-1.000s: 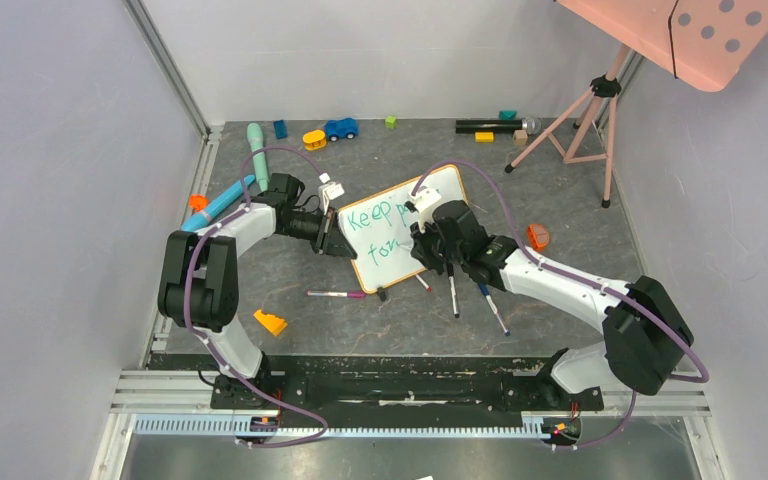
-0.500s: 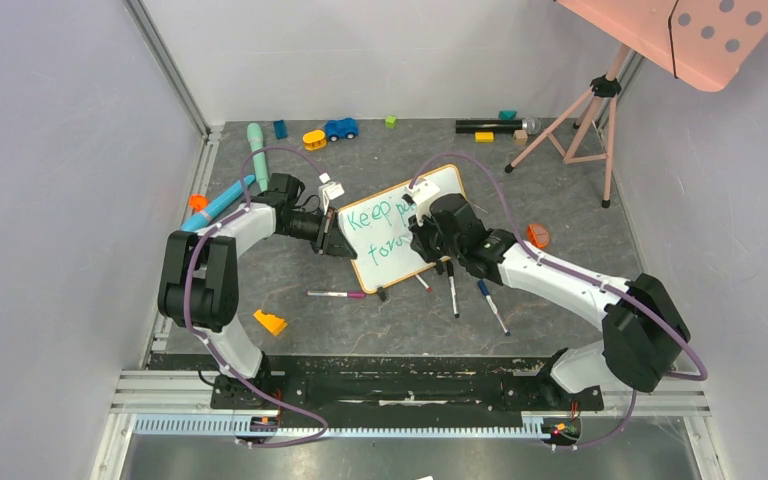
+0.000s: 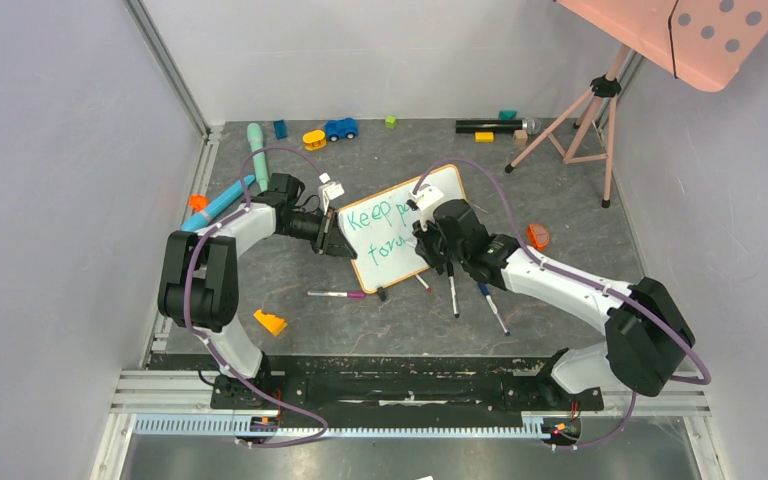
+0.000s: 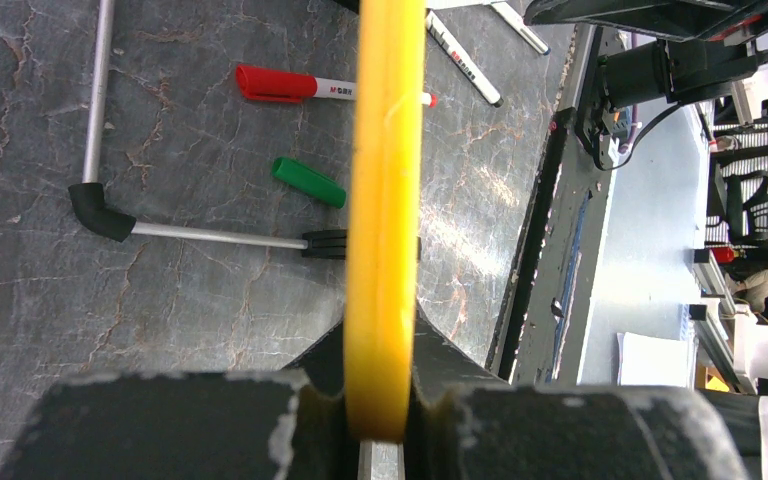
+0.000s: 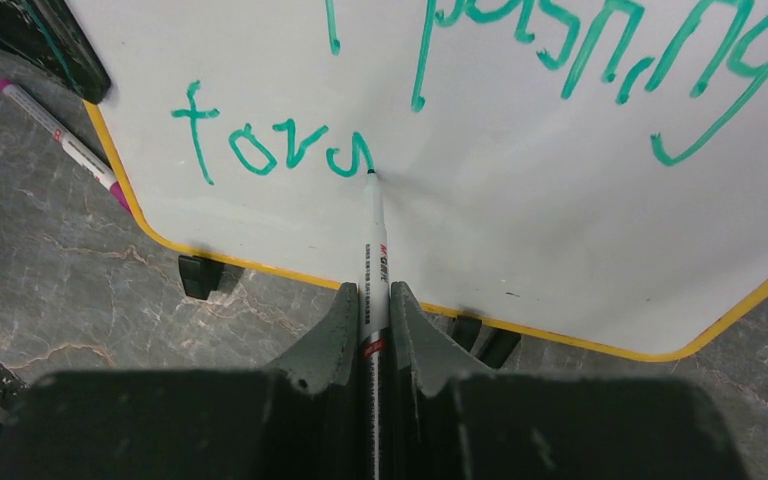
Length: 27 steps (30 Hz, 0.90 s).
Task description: Write a sentence on the whiteboard
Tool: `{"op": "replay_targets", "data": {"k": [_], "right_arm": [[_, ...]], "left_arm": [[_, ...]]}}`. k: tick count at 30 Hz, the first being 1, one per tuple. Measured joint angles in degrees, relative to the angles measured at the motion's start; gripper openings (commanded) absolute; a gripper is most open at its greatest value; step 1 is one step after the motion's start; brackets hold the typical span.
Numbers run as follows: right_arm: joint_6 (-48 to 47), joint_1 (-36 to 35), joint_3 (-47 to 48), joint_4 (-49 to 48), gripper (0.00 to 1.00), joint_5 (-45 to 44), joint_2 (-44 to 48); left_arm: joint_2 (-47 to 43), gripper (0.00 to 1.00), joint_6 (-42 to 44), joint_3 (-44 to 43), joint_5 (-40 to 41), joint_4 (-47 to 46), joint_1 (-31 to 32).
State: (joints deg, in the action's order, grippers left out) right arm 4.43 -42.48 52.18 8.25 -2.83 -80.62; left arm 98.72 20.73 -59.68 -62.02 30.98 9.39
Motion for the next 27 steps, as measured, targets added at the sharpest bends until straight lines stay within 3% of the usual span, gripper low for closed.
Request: {"op": "replay_targets", "data": {"k": [27], "right_arm": [[0.0,0.8,2.8,2.6,0.00,-1.1,-0.9]], "left_arm": [[0.0,0.02,0.0,0.0,0.0,0.0,0.0]]}}
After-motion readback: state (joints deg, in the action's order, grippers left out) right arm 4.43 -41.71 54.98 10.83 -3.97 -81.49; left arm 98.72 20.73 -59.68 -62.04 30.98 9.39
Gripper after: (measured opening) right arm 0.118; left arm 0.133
